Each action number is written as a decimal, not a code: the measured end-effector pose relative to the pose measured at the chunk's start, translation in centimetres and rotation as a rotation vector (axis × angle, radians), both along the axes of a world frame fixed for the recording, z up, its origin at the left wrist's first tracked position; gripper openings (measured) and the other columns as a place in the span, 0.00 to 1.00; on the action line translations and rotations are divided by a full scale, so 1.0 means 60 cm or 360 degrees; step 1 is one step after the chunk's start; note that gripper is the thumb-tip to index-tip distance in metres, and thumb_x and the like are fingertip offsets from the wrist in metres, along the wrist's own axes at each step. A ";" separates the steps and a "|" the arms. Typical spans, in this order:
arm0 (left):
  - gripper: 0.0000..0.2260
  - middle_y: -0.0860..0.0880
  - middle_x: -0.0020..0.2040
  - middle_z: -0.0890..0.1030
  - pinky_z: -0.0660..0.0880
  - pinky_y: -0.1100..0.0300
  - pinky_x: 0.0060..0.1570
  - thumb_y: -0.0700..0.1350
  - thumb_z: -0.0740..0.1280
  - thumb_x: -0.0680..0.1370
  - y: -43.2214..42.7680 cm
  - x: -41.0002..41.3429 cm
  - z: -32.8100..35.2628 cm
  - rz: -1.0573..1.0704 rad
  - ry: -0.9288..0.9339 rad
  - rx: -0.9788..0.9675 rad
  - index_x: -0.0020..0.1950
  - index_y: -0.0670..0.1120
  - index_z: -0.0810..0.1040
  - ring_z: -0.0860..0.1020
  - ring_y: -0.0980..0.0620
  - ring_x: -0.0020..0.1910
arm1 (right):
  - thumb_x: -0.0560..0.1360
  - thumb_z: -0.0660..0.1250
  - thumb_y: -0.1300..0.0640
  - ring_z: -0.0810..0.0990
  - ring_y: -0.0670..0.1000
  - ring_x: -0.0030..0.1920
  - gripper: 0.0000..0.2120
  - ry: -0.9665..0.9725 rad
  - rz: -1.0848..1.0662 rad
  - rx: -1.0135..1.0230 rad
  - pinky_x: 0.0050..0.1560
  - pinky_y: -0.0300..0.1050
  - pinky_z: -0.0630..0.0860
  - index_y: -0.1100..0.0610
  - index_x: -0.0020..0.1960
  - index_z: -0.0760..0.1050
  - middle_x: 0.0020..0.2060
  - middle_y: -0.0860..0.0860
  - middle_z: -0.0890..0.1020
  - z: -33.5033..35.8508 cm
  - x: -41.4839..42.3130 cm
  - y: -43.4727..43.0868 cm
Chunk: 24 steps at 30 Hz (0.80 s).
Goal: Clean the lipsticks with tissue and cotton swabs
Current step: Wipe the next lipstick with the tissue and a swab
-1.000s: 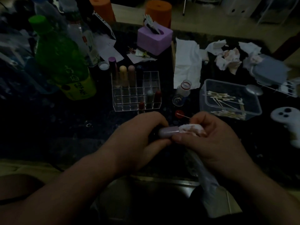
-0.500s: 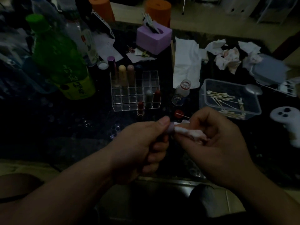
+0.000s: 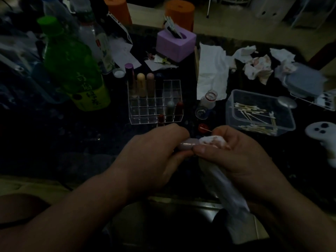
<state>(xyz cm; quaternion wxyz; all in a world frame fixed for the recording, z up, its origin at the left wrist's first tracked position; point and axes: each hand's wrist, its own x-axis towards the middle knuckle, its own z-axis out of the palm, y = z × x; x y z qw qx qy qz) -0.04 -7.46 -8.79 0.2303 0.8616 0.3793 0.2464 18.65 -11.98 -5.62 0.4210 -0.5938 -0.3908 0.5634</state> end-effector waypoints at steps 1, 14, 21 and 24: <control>0.08 0.60 0.43 0.75 0.74 0.55 0.38 0.61 0.60 0.77 -0.001 0.000 -0.002 0.0018 -0.0072 -0.0126 0.52 0.59 0.70 0.74 0.59 0.41 | 0.62 0.77 0.52 0.79 0.53 0.39 0.09 -0.0073 -0.0012 0.0067 0.42 0.51 0.76 0.48 0.37 0.77 0.37 0.56 0.81 -0.002 0.001 -0.001; 0.20 0.50 0.29 0.62 0.54 0.68 0.19 0.62 0.59 0.78 0.002 0.025 0.024 0.0051 -0.0933 -0.2628 0.41 0.45 0.70 0.58 0.56 0.22 | 0.71 0.73 0.58 0.83 0.47 0.37 0.13 -0.0514 0.0122 0.0934 0.38 0.39 0.77 0.46 0.41 0.70 0.38 0.49 0.83 -0.019 -0.002 -0.011; 0.11 0.51 0.29 0.71 0.70 0.58 0.21 0.52 0.62 0.80 -0.013 0.025 0.013 0.0198 -0.0650 -0.1423 0.45 0.45 0.74 0.71 0.49 0.22 | 0.66 0.78 0.57 0.81 0.60 0.39 0.11 -0.0056 0.0113 0.0221 0.40 0.53 0.77 0.49 0.40 0.76 0.41 0.62 0.83 -0.009 0.005 0.002; 0.07 0.55 0.35 0.77 0.72 0.61 0.30 0.56 0.63 0.80 -0.012 0.006 0.014 0.0045 -0.0436 -0.0824 0.48 0.53 0.72 0.75 0.57 0.29 | 0.65 0.79 0.55 0.77 0.54 0.37 0.10 0.0193 0.0082 -0.0034 0.38 0.47 0.73 0.53 0.40 0.78 0.37 0.61 0.80 -0.012 0.006 0.006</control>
